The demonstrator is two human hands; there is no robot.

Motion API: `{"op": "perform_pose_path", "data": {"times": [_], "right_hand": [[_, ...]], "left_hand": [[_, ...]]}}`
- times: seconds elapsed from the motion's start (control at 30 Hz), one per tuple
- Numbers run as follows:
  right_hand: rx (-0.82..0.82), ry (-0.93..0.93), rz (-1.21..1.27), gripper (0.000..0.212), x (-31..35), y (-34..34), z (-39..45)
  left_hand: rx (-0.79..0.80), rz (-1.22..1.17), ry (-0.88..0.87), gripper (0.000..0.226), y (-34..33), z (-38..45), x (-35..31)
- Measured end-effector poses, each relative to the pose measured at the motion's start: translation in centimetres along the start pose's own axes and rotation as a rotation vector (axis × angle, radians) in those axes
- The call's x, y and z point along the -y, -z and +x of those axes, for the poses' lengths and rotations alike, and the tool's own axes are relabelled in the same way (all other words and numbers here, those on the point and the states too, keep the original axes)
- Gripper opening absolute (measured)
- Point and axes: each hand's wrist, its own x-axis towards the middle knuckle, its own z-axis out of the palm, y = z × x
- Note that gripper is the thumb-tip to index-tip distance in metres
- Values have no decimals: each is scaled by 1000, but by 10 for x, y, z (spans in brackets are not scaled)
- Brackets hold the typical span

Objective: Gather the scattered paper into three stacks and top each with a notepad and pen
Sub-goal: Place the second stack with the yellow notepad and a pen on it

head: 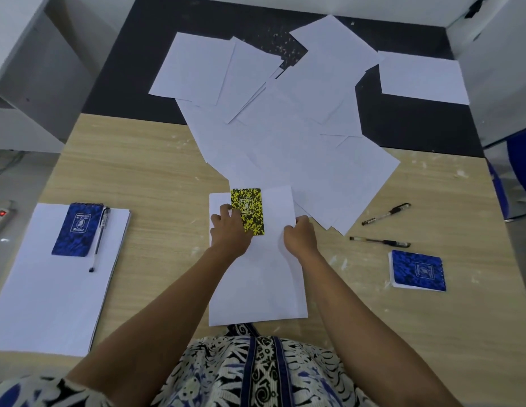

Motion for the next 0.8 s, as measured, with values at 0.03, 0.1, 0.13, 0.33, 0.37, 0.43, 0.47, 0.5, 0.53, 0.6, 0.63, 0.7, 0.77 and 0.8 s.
{"op": "perform_pose_path", "data": {"times": [0.03, 0.1, 0.13, 0.33, 0.37, 0.43, 0.47, 0.5, 0.53, 0.6, 0.63, 0.7, 0.77, 0.8], "right_hand": [[27, 0, 27, 10, 0, 1, -2], [60, -9, 66, 15, 1, 3, -4], [60, -10, 78, 19, 1, 3, -4], [60, -23, 156, 19, -1, -1, -6], [59, -28, 173, 17, -1, -3, -8], [49, -27, 208, 16, -2, -6, -14], [45, -21, 222, 18, -2, -9, -18], [40, -17, 232, 22, -3, -12, -22], [37, -14, 238, 25, -2, -15, -25], [38, -20, 236, 27, -2, -24, -34], [41, -28, 232, 27, -1, -30, -38], [48, -43, 224, 25, 1, -41, -47], [63, -52, 224, 24, 5, -54, -57], [72, -56, 226, 24, 7, -60, -62]], "left_hand": [[-11, 2, -4, 56, 0, 0, -1], [-23, 41, -20, 51, 0, 1, -1], [-23, 73, -31, 50, 0, 1, -1], [-50, 192, -135, 51, -2, -1, 4], [-50, 209, -145, 53, -4, -4, 5], [-42, 236, -140, 54, -8, -10, 8], [-33, 238, -131, 56, -10, -14, 10], [-23, 231, -120, 57, -12, -19, 13], [-14, 217, -109, 58, -13, -23, 15], [-10, 191, -83, 61, -15, -31, 23], [-14, 182, -72, 61, -15, -36, 28], [-16, 166, -51, 62, -15, -45, 41], [-14, 136, -20, 63, -15, -53, 56], [-15, 122, -6, 63, -15, -56, 62]]}}
